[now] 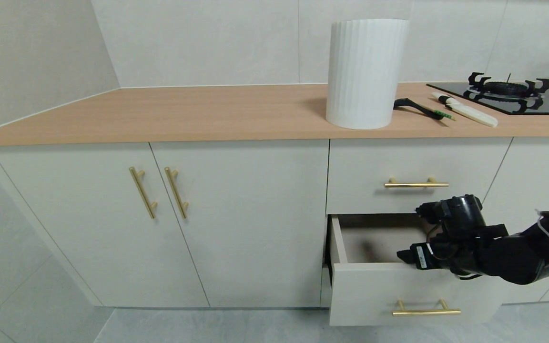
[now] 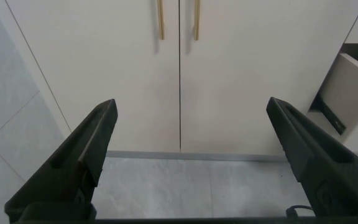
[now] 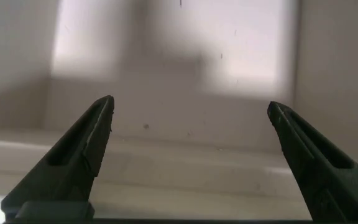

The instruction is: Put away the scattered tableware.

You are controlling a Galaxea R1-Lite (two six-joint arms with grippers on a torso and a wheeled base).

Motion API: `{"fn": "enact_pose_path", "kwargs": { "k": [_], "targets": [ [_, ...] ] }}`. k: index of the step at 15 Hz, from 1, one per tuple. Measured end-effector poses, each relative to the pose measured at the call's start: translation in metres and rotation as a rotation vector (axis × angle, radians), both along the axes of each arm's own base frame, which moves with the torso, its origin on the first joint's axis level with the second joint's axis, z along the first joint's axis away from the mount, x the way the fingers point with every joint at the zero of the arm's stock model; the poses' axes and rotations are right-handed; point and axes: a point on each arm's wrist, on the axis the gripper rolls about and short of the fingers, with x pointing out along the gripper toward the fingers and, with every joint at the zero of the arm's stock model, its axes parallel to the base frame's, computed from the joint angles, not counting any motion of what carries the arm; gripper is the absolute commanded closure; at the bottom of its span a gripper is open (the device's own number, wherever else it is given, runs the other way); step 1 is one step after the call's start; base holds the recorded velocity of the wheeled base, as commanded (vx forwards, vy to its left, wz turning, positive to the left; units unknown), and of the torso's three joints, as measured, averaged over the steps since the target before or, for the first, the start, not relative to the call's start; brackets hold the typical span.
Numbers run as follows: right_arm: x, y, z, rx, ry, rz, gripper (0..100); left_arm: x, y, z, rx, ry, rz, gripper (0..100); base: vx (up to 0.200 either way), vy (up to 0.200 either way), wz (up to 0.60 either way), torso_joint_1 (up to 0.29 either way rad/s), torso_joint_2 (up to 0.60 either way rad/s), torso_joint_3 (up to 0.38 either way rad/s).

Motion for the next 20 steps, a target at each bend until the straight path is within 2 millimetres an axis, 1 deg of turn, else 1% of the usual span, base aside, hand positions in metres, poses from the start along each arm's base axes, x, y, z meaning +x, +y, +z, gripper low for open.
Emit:
{"fn": "enact_pose_path", "kwargs": {
  "k": [6, 8, 11, 14, 15, 20],
  "targets": [
    [-0.021, -0.003, 0.017, -0.062, 0.111, 0.055, 0, 0.0, 0.0, 0.0, 0.0, 0.0, 0.0, 0, 0.0, 0.0, 0.0, 0.0, 0.0, 0.0],
    [-0.026, -0.002, 0.021, -0.088, 0.121, 0.087, 0, 0.0, 0.0, 0.0, 0.0, 0.0, 0.001, 0, 0.0, 0.0, 0.0, 0.0, 0.0, 0.0],
    [-0.04, 0.001, 0.023, -0.138, 0.192, 0.148, 0, 0.0, 0.0, 0.0, 0.0, 0.0, 0.0, 0, 0.0, 0.0, 0.0, 0.0, 0.0, 0.0],
    [-0.054, -0.001, 0.023, -0.192, 0.279, 0.206, 0, 0.0, 0.0, 0.0, 0.0, 0.0, 0.001, 0, 0.0, 0.0, 0.0, 0.0, 0.0, 0.0],
    [-0.055, -0.001, 0.025, -0.197, 0.281, 0.212, 0, 0.0, 0.0, 0.0, 0.0, 0.0, 0.0, 0, 0.0, 0.0, 0.0, 0.0, 0.0, 0.0],
    [-0.072, -0.001, 0.025, -0.26, 0.404, 0.279, 0, 0.0, 0.0, 0.0, 0.0, 0.0, 0.0, 0, 0.0, 0.0, 0.0, 0.0, 0.0, 0.0]
  ]
}}
